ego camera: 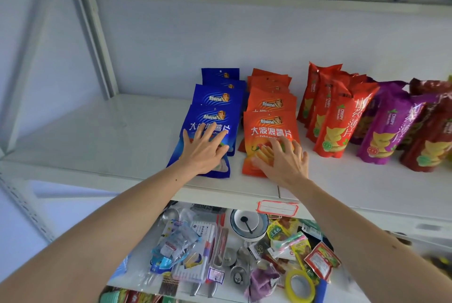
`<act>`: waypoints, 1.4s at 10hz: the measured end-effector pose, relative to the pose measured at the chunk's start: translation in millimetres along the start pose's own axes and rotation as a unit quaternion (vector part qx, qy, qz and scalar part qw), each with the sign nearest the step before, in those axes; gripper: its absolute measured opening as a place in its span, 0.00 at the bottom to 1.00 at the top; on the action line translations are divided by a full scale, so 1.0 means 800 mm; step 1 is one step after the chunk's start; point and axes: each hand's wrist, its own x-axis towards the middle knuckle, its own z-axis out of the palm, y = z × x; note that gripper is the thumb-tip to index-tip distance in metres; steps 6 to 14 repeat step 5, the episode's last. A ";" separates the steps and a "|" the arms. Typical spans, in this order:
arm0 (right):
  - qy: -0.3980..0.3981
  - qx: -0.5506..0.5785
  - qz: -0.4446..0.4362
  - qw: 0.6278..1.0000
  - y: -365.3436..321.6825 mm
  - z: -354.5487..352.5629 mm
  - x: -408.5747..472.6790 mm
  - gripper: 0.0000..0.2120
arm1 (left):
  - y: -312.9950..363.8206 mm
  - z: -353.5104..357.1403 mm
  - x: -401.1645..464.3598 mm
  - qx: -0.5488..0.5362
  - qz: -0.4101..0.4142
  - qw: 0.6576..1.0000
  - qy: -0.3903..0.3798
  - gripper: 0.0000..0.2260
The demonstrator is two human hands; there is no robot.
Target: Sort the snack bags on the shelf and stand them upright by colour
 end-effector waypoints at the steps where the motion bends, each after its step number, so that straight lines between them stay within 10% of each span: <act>1: 0.018 0.012 0.002 1.000 0.001 -0.006 -0.006 0.40 | 0.000 -0.002 -0.001 -0.003 -0.005 1.000 0.002 0.24; 4: 0.062 0.044 -0.011 0.997 0.030 -0.020 -0.028 0.37 | -0.008 -0.010 -0.026 -0.126 -0.029 0.991 0.038 0.28; 5: 0.099 0.120 -0.040 0.987 0.055 -0.028 -0.068 0.22 | -0.020 -0.013 -0.077 -0.222 -0.013 0.972 0.071 0.26; 14: 0.099 0.120 -0.040 0.987 0.055 -0.028 -0.068 0.22 | -0.020 -0.013 -0.077 -0.222 -0.013 0.972 0.071 0.26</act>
